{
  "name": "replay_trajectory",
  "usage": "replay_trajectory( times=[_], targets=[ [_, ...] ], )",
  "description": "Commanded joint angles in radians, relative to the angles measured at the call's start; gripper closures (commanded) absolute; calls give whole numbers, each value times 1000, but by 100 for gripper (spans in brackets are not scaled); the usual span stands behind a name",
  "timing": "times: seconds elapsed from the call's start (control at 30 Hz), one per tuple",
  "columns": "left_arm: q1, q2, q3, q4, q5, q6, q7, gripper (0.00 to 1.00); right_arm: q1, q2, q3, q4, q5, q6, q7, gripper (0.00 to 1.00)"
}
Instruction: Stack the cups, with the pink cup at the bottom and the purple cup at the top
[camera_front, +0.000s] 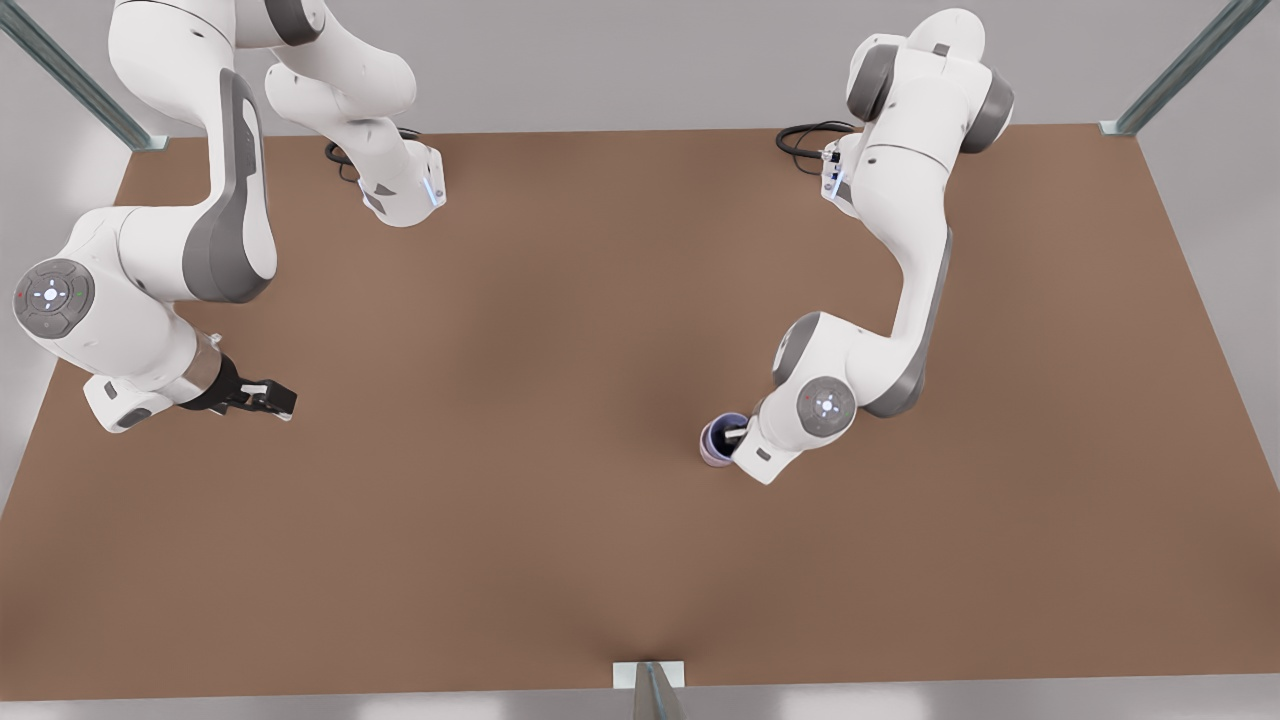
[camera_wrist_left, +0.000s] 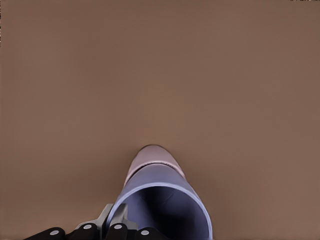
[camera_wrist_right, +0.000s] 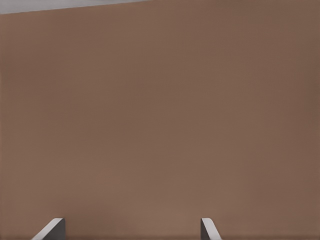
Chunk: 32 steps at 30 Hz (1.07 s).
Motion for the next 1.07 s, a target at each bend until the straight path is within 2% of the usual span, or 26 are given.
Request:
replay_trajectory(
  times=[0.0, 0.07, 0.1, 0.13, 0.2, 0.23, 0.27, 0.6, 0.63, 0.7, 0.77, 0.8, 0.83, 0.87, 0.9, 0.93, 1.03],
  targets=[
    [1, 5, 1, 0, 0, 11, -33, 79, 1, -1, 0, 1, 1, 1, 10, 0],
    [5, 10, 1, 0, 0, 17, -33, 79, 1, -1, 0, 1, 1, 1, 10, 0],
    [7, 11, 1, 0, 0, 18, -33, 75, 1, -1, 0, 1, 1, 1, 10, 0],
    [7, 13, -1, 0, 0, 18, -33, 66, 1, -1, 0, 1, 1, 1, 10, 0],
    [7, 13, -1, 0, 0, 20, -33, 43, -1, -1, 0, 1, 1, 1, 10, 0],
    [7, 13, -1, 0, 0, 20, -31, 13, -1, -1, 0, 1, 1, 1, 10, 0],
    [8, 13, 1, 0, 0, 20, -25, 0, -1, -1, 0, 1, 1, 1, 8, 0],
    [24, -19, -2, 7, -2, -5, -23, 0, -1, -1, 0, 1, 4, 1, 6, 0],
    [24, -44, 8, 14, -6, -53, -22, 0, -2, -1, 0, 1, 4, 1, 6, 0],
    [105, -150, 33, 105, -6, -291, 67, 0, -2, -1, 0, 1, 4, 1, 6, 0],
    [183, -196, 83, 209, 34, -448, 352, 0, -2, -1, 0, 1, 5, 1, 6, 0],
    [218, -231, 105, 201, 144, -498, 645, 0, -2, -1, 0, 1, 5, 1, 6, 0],
    [220, -239, 107, 198, 207, -540, 739, 0, -2, -1, 0, 1, 5, 1, 6, 0],
    [220, -289, 99, 124, 222, -520, 736, 0, -2, -1, 0, 1, 5, 1, 6, 0],
    [214, -381, 96, -1, 227, -399, 704, 0, -2, -1, 0, 1, 5, 1, 6, 0],
    [209, -404, 94, -24, 212, -385, 598, 0, -2, -1, 0, 1, 5, 1, 6, 0],
    [209, -388, 96, -12, 181, -446, 596, 0, -2, -1, 0, 1, 5, 2, 5, 0]
  ],
)
